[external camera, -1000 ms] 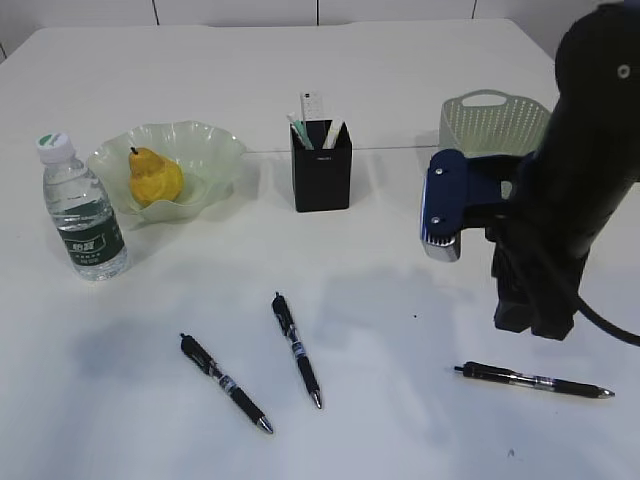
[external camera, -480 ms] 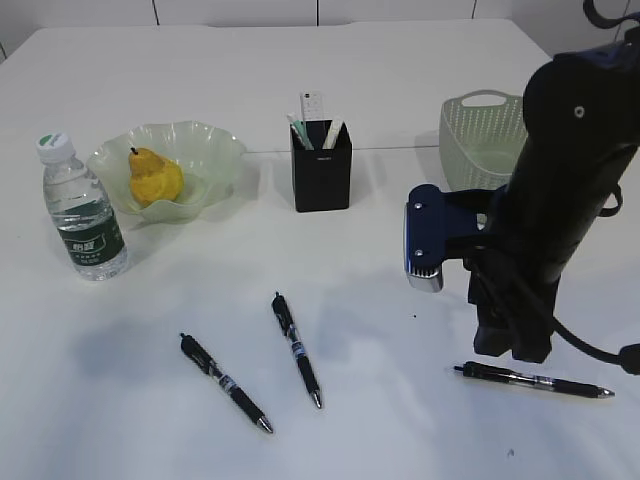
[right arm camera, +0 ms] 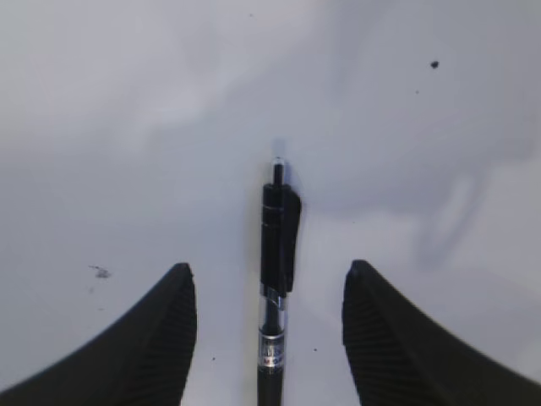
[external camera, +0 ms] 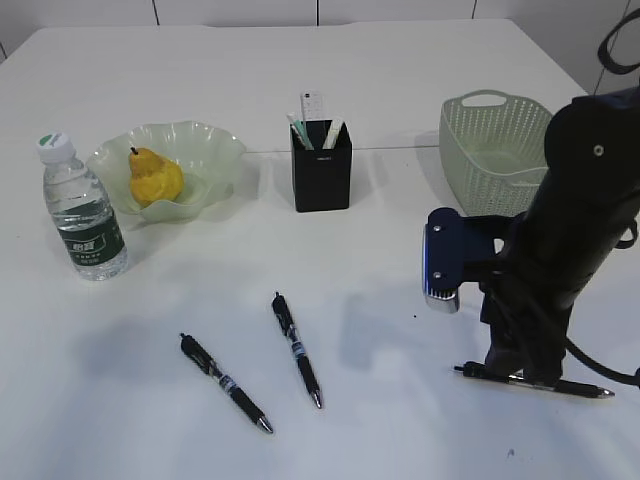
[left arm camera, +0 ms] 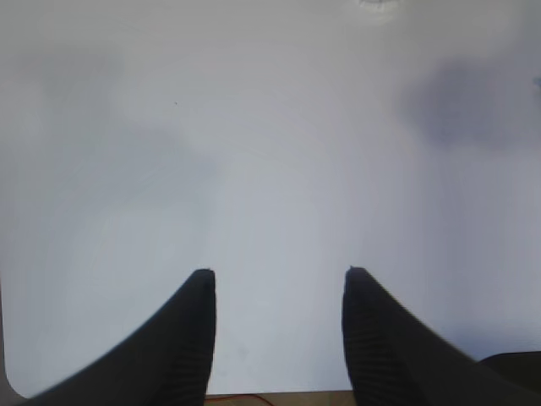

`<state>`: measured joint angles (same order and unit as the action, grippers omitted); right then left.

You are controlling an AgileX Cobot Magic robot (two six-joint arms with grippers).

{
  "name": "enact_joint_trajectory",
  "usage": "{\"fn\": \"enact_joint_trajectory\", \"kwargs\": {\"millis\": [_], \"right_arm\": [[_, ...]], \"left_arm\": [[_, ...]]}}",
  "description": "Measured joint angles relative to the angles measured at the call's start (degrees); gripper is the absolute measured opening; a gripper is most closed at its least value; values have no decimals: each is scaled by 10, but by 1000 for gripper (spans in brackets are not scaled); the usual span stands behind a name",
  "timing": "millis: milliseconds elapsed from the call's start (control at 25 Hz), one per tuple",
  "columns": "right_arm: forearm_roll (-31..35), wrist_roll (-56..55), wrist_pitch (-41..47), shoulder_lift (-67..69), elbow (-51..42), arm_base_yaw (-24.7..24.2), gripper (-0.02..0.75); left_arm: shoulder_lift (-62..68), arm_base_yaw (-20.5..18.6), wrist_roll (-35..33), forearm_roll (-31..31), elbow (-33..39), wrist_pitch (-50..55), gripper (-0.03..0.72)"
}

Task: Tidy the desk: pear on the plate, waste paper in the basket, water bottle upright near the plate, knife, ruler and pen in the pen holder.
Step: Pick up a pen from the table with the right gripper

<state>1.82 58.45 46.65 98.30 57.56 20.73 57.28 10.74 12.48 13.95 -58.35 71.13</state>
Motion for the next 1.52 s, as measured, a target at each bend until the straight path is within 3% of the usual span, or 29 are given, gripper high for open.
{"fn": "enact_joint_trajectory", "kwargs": {"millis": [240,1520], "right_arm": [[32,47,-16,0,0,-38,442],[39,78,-49,61,0,-38,440]], "left_arm": [[0,0,0,0,0,0,342],[0,0,0,0,0,0,342]]}}
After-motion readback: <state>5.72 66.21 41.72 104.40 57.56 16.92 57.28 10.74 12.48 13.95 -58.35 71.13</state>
